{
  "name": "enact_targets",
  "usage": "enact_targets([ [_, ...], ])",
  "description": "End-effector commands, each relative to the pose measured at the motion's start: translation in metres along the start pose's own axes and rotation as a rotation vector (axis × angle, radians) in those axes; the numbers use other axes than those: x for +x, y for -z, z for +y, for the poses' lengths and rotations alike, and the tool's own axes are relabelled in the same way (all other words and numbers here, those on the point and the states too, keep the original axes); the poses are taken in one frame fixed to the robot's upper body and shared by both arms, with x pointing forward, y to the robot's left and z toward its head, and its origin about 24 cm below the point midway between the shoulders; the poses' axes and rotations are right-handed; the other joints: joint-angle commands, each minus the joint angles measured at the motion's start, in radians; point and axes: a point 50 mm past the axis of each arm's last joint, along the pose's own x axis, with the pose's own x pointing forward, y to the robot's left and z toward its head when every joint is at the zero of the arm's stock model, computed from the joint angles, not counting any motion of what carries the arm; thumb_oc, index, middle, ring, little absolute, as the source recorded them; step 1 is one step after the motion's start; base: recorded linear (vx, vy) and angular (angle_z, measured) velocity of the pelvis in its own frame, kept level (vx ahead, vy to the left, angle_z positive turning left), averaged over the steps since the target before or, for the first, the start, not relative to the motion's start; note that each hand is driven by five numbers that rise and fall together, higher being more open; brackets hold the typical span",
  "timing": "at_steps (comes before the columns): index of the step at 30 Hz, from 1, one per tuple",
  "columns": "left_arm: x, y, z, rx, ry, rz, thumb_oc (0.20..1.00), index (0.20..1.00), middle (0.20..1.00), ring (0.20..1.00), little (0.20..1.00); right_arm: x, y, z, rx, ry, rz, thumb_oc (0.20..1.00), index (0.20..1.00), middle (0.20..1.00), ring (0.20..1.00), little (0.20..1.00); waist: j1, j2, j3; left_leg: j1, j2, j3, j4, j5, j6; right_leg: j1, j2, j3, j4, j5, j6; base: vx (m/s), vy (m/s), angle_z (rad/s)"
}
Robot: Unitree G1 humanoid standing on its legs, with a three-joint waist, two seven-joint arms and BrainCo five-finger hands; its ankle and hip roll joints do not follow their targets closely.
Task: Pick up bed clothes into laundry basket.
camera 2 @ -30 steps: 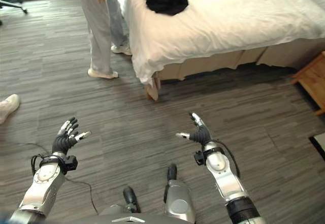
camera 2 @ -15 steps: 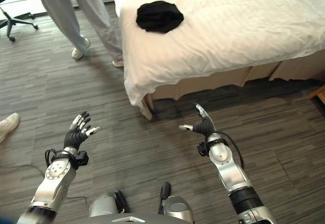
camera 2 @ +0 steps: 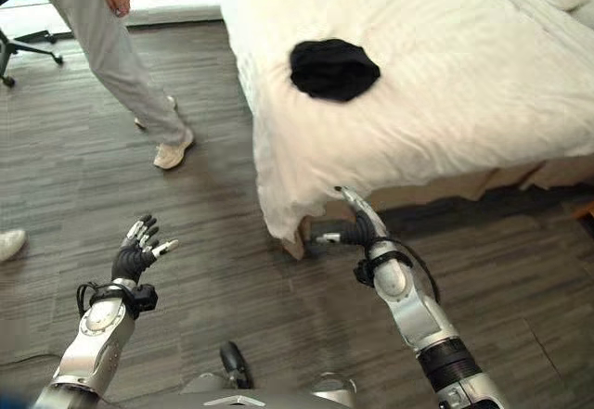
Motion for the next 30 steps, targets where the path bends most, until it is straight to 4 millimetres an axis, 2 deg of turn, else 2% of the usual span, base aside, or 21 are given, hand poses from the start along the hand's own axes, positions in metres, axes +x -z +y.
enact_targets([
  [1,0.005,-0.034,0.011,0.069,-0.013,-0.152,1.000,1.000,1.000,1.000,1.000,0.031,-0.022,-0.032,-0.067,0.160,-0.090,1.000,1.000,1.000,1.000,1.000,0.023,-0.030,0.052,0.074,0.094,0.041,0.005,-0.064,-0.194,0.009,0.035,0.002,-0.130,0.172,0.049,0.21,0.028,0.71],
  [2,0.013,-0.039,0.008,0.064,0.003,-0.164,1.000,1.000,1.000,1.000,1.000,0.043,-0.025,-0.040,-0.073,0.185,-0.083,1.000,1.000,1.000,1.000,1.000,0.016,-0.029,0.059,0.085,0.091,0.034,0.005,-0.081,-0.198,-0.027,0.041,-0.003,-0.155,0.154,0.032,0.23,-0.006,0.53],
  [4,0.019,-0.043,0.003,0.054,0.022,-0.171,1.000,1.000,1.000,1.000,1.000,0.048,-0.027,-0.042,-0.081,0.184,-0.081,1.000,1.000,1.000,1.000,1.000,0.002,-0.026,0.061,0.091,0.084,0.011,0.005,-0.093,-0.205,-0.054,0.093,0.010,-0.250,0.104,0.009,0.22,-0.034,0.30],
  [5,0.019,-0.043,0.002,0.054,0.022,-0.172,1.000,1.000,1.000,1.000,1.000,0.049,-0.027,-0.043,-0.082,0.185,-0.081,1.000,1.000,1.000,1.000,1.000,0.000,-0.023,0.062,0.091,0.087,0.009,0.005,-0.093,-0.206,-0.051,0.095,0.006,-0.253,0.104,0.008,0.24,-0.120,0.37],
  [6,0.027,-0.049,-0.002,0.045,0.040,-0.183,1.000,1.000,1.000,1.000,1.000,0.055,-0.022,-0.048,-0.109,0.183,-0.052,1.000,1.000,1.000,1.000,1.000,-0.013,-0.031,0.049,0.102,0.076,-0.006,0.005,-0.112,-0.219,-0.054,0.132,0.006,-0.433,0.078,-0.010,0.27,-0.153,0.45],
  [8,0.030,-0.050,-0.006,0.048,0.052,-0.184,1.000,1.000,1.000,1.000,1.000,0.059,-0.019,-0.044,-0.119,0.174,-0.028,1.000,1.000,1.000,1.000,1.000,-0.022,-0.031,0.047,0.111,0.074,-0.019,0.005,-0.124,-0.226,-0.053,0.152,-0.001,-0.519,0.099,-0.010,0.32,-0.138,0.32],
  [9,0.039,-0.052,-0.010,0.065,0.058,-0.179,1.000,1.000,1.000,1.000,1.000,0.070,-0.010,-0.044,-0.144,0.166,0.039,1.000,1.000,1.000,1.000,1.000,-0.021,-0.035,0.030,0.144,0.067,-0.028,0.005,-0.169,-0.240,-0.081,0.148,-0.023,-0.613,0.157,0.017,0.36,-0.097,0.44],
  [10,0.041,-0.053,-0.008,0.069,0.048,-0.176,1.000,1.000,1.000,1.000,1.000,0.073,-0.006,-0.048,-0.150,0.172,0.065,1.000,1.000,1.000,1.000,1.000,-0.020,-0.036,0.025,0.158,0.066,-0.019,0.005,-0.176,-0.244,-0.094,0.136,-0.058,-0.629,0.177,0.023,0.47,-0.128,0.43],
  [11,0.046,-0.057,-0.008,0.075,0.050,-0.187,1.000,1.000,1.000,1.000,1.000,0.080,-0.005,-0.060,-0.189,0.190,0.087,1.000,1.000,1.000,1.000,1.000,-0.023,-0.036,0.024,0.184,0.066,-0.006,0.005,-0.197,-0.247,-0.086,0.132,-0.103,-0.645,0.182,0.026,0.20,-0.058,0.11],
  [12,0.046,-0.058,-0.008,0.075,0.050,-0.188,1.000,1.000,1.000,1.000,1.000,0.080,-0.005,-0.060,-0.189,0.190,0.086,1.000,1.000,1.000,1.000,1.000,-0.023,-0.036,0.025,0.186,0.066,-0.006,0.005,-0.197,-0.248,-0.084,0.133,-0.104,-0.645,0.182,0.026,0.43,-0.127,-0.20],
  [13,0.056,-0.069,-0.015,0.073,0.057,-0.212,1.000,1.000,1.000,1.000,1.000,0.090,-0.007,-0.079,-0.241,0.221,0.104,1.000,1.000,1.000,1.000,1.000,-0.043,-0.044,-0.004,0.228,0.040,0.000,0.032,-0.228,-0.248,-0.046,0.149,-0.106,-0.668,0.184,-0.001,0.38,-0.125,-0.29],
  [14,0.061,-0.073,-0.013,0.061,0.038,-0.221,1.000,1.000,1.000,1.000,1.000,0.094,-0.012,-0.088,-0.258,0.235,0.098,1.000,1.000,1.000,1.000,1.000,-0.044,-0.037,0.000,0.223,0.048,0.003,0.089,-0.242,-0.259,-0.028,0.153,-0.117,-0.685,0.181,-0.009,0.49,-0.179,-0.27],
  [16,0.066,-0.085,-0.013,0.049,0.027,-0.257,1.000,1.000,1.000,1.000,1.000,0.102,-0.026,-0.104,-0.272,0.287,0.066,1.000,1.000,1.000,1.000,1.000,-0.042,-0.035,0.000,0.152,0.105,0.008,0.311,-0.208,-0.316,0.034,0.175,-0.116,-0.723,0.158,-0.044,0.28,-0.216,-0.34],
  [17,0.071,-0.098,-0.016,0.034,0.017,-0.297,1.000,1.000,1.000,1.000,1.000,0.108,-0.044,-0.119,-0.300,0.340,0.017,1.000,1.000,1.000,1.000,1.000,-0.021,-0.060,0.017,0.056,0.160,-0.007,0.538,-0.092,-0.361,0.071,0.187,-0.110,-0.733,0.133,-0.091,0.25,-0.300,-0.77],
  [18,0.073,-0.102,-0.018,0.028,0.014,-0.311,1.000,1.000,1.000,1.000,1.000,0.109,-0.048,-0.125,-0.316,0.357,0.005,1.000,1.000,1.000,1.000,1.000,-0.012,-0.071,0.028,0.002,0.183,-0.031,0.628,-0.079,-0.374,0.087,0.194,-0.104,-0.733,0.115,-0.102,0.27,-0.275,-1.12],
  [19,0.073,-0.102,-0.020,0.029,0.005,-0.317,1.000,1.000,1.000,1.000,1.000,0.109,-0.053,-0.134,-0.339,0.376,-0.016,1.000,1.000,1.000,1.000,1.000,0.004,-0.085,0.046,-0.087,0.210,-0.037,0.675,-0.098,-0.362,0.109,0.184,-0.093,-0.733,0.100,-0.100,0.29,-0.024,-1.08],
  [21,0.064,-0.079,-0.016,0.034,-0.013,-0.254,1.000,1.000,1.000,1.000,1.000,0.109,-0.060,-0.127,-0.364,0.349,-0.056,1.000,1.000,1.000,1.000,1.000,0.028,-0.067,0.047,-0.082,0.191,-0.028,0.439,-0.114,-0.325,0.123,0.174,-0.055,-0.733,0.091,-0.073,0.28,0.209,-0.72],
  [22,0.059,-0.068,-0.013,0.039,-0.022,-0.229,1.000,1.000,1.000,1.000,1.000,0.109,-0.062,-0.125,-0.375,0.339,-0.071,1.000,1.000,1.000,1.000,1.000,0.040,-0.047,0.045,-0.069,0.186,-0.042,0.282,-0.071,-0.325,0.128,0.177,-0.045,-0.733,0.086,-0.057,0.31,0.337,-1.22],
  [23,0.050,-0.055,0.002,0.059,-0.053,-0.189,1.000,1.000,1.000,1.000,1.000,0.108,-0.052,-0.119,-0.389,0.294,-0.038,1.000,1.000,1.000,1.000,1.000,0.047,0.000,0.032,-0.005,0.198,-0.040,0.106,-0.013,-0.326,0.144,0.178,-0.057,-0.733,0.069,-0.046,0.35,0.314,-1.39],
  [25,0.042,-0.038,-0.007,0.032,-0.009,-0.134,1.000,1.000,1.000,1.000,1.000,0.108,-0.050,-0.116,-0.372,0.291,-0.026,1.000,1.000,1.000,1.000,1.000,0.037,-0.002,0.022,0.044,0.173,-0.028,0.025,0.015,-0.325,0.156,0.168,-0.068,-0.730,0.097,-0.048,0.28,0.173,-1.21],
  [30,0.039,-0.036,-0.006,0.068,0.014,-0.135,1.000,1.000,1.000,1.000,1.000,0.114,-0.058,-0.117,-0.363,0.302,-0.036,1.000,1.000,1.000,1.000,1.000,0.035,-0.008,0.001,0.057,0.157,-0.027,0.005,-0.002,-0.315,0.145,0.156,-0.055,-0.729,0.114,-0.034,0.10,0.050,0.07],
])
